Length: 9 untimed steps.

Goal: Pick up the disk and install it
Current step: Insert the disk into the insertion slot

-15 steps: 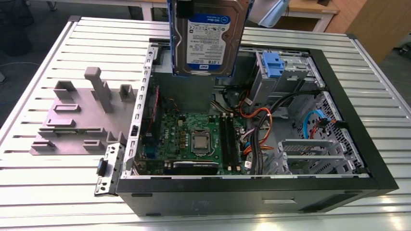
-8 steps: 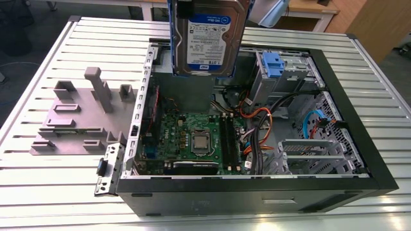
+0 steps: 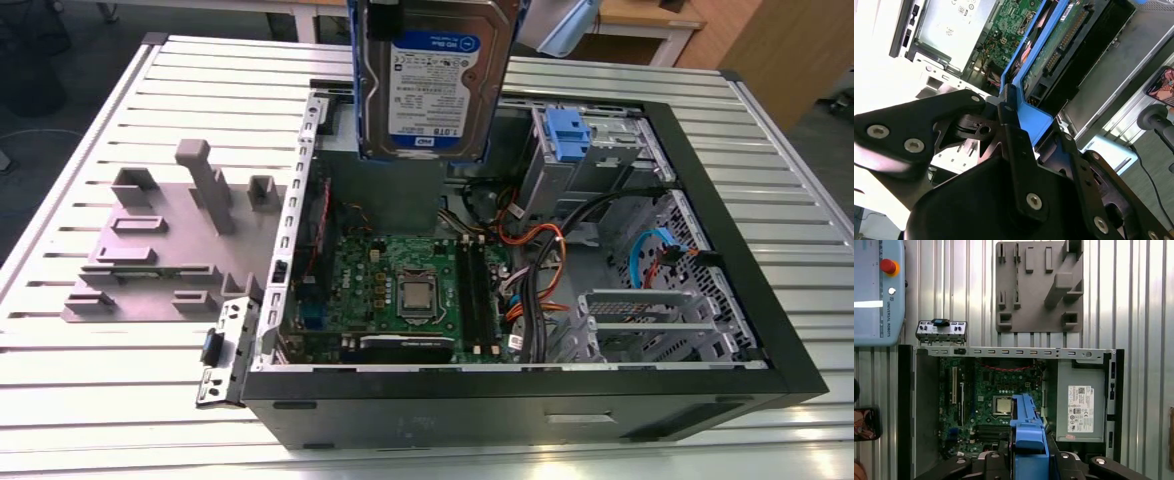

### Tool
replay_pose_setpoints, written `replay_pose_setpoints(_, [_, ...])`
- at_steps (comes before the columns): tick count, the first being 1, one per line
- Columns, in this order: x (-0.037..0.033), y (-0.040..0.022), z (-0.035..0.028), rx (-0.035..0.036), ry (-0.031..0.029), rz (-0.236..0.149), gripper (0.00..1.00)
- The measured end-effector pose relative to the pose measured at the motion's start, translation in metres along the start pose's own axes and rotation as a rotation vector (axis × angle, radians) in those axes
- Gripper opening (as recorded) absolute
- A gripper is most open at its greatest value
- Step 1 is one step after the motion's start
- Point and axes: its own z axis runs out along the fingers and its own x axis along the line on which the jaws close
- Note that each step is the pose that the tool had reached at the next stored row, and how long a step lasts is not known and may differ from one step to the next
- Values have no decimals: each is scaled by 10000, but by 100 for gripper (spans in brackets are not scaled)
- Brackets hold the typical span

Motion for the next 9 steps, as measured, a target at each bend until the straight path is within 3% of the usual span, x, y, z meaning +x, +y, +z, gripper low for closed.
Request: replay_pose_setpoints(9, [26, 0, 0, -1, 4, 0, 36])
